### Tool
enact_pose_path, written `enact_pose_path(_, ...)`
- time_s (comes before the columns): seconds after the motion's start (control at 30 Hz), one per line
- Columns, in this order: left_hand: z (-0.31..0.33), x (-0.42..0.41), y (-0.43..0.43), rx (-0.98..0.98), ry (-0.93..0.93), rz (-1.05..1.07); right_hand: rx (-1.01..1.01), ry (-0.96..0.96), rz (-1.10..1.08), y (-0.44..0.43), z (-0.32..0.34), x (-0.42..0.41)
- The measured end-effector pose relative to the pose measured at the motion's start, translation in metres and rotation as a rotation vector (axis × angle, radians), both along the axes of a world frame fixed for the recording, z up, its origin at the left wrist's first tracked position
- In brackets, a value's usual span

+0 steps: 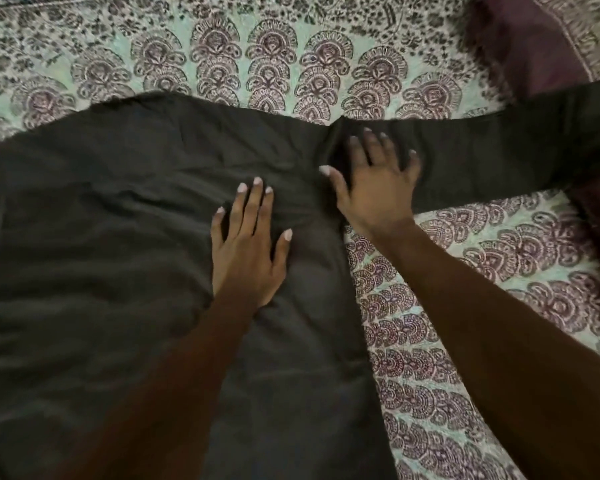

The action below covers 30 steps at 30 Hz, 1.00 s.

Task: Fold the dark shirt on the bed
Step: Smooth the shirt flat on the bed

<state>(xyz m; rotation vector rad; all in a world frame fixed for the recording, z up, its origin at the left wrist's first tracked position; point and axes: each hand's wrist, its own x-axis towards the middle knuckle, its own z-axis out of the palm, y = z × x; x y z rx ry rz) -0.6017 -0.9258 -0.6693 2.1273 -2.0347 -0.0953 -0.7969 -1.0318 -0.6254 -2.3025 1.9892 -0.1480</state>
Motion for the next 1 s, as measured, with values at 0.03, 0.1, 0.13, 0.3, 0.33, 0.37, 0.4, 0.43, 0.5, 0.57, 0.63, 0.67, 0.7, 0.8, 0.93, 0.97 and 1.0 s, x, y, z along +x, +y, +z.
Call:
enact_pose_path(0.03, -0.001, 0.0, 0.0, 0.003, -0.011, -0.008, 0.01, -0.024, 0.161, -0.002, 0.0, 0.007)
enact_pose_path(0.1, -0.002, 0.0, 0.0, 0.012, -0.017, -0.022, 0.097, -0.011, 0.422, -0.008, -0.003, 0.013)
enact_pose_path(0.13, -0.003, 0.0, -0.001, 0.014, -0.013, -0.024, 0.147, 0.027, 0.441, -0.012, -0.007, 0.014)
enact_pose_path(0.3, -0.005, 0.001, -0.002, 0.012, -0.025, -0.04, 0.154, -0.012, 0.068, -0.031, -0.009, 0.025)
enact_pose_path(0.33, -0.006, 0.001, -0.002, 0.015, -0.027, -0.04, 0.137, -0.01, 0.149, -0.032, -0.007, 0.03)
enact_pose_path(0.37, -0.007, 0.002, -0.002, 0.015, -0.027, -0.035, 0.143, 0.009, 0.268, -0.032, -0.006, 0.033)
enact_pose_path(0.4, -0.008, 0.002, -0.002, 0.016, -0.027, -0.028, 0.173, 0.039, 0.371, -0.033, -0.007, 0.036)
enact_pose_path(0.43, -0.008, 0.002, -0.003, 0.019, -0.028, -0.026, 0.21, 0.065, 0.416, -0.034, -0.008, 0.037)
enact_pose_path(0.5, -0.008, 0.001, -0.002, 0.026, -0.028, -0.021, 0.257, 0.061, 0.326, -0.041, -0.009, 0.036)
enact_pose_path(0.57, -0.008, 0.001, -0.004, 0.045, -0.034, -0.025, 0.216, -0.048, 0.121, -0.044, -0.008, 0.032)
enact_pose_path(0.63, -0.008, 0.001, -0.005, 0.057, -0.037, -0.026, 0.07, -0.104, 0.032, -0.034, -0.007, 0.023)
enact_pose_path(0.67, -0.008, 0.002, -0.005, 0.058, -0.04, -0.029, 0.032, -0.113, 0.03, -0.025, -0.007, 0.017)
enact_pose_path(0.7, -0.008, 0.002, -0.006, 0.055, -0.041, -0.037, 0.05, -0.111, 0.06, -0.015, -0.007, 0.007)
enact_pose_path(0.8, -0.01, 0.002, -0.005, 0.039, -0.029, -0.063, 0.159, 0.041, 0.146, 0.014, -0.016, -0.037)
enact_pose_path(0.93, -0.01, 0.003, -0.006, 0.052, -0.057, -0.065, 0.171, 0.016, -0.181, 0.012, -0.02, -0.073)
enact_pose_path(0.97, -0.008, 0.002, -0.005, 0.069, -0.066, -0.068, 0.166, -0.017, -0.223, 0.007, -0.018, -0.073)
enact_pose_path(1.0, -0.004, 0.001, -0.005, 0.092, -0.07, -0.072, 0.158, -0.04, -0.196, 0.004, -0.016, -0.072)
